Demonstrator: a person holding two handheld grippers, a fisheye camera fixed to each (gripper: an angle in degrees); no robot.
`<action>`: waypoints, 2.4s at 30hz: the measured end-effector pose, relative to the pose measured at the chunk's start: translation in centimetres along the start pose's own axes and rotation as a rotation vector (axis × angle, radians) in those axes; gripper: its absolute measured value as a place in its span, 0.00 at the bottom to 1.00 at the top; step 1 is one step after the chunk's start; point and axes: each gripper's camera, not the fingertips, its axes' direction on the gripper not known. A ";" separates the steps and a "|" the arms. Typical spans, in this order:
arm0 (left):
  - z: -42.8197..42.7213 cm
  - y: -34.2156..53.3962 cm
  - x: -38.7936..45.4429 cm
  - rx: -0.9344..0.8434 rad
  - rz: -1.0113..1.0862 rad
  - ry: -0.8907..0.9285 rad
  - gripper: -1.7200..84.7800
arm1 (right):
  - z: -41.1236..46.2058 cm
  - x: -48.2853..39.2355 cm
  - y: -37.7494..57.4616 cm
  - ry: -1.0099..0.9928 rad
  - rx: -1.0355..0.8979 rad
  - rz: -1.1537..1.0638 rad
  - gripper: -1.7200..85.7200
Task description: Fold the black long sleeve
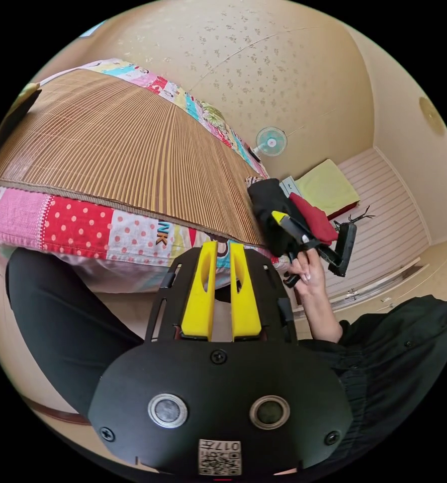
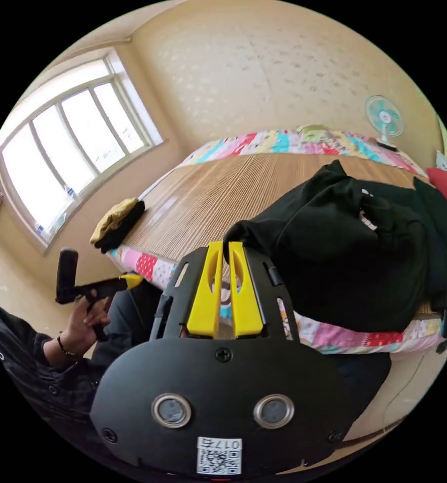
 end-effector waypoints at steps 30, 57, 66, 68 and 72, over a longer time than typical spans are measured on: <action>11.3 -14.6 1.2 -0.144 0.037 0.331 0.20 | 0.3 3.7 -5.0 -0.211 0.014 -0.086 0.03; 32.6 -22.2 16.1 -0.710 0.608 -0.231 0.17 | -3.6 8.9 -4.7 -0.407 -0.039 -0.057 0.03; 31.2 -19.1 13.3 -0.678 0.614 -0.343 0.04 | -7.8 10.4 -5.0 -0.409 -0.048 -0.041 0.03; 27.3 -19.9 11.7 -0.570 0.552 -0.098 0.03 | -9.6 10.7 -4.7 -0.435 -0.018 -0.036 0.03; 18.4 -21.1 5.2 -0.297 0.373 0.582 0.02 | -16.1 11.4 -4.5 -0.633 0.183 0.043 0.03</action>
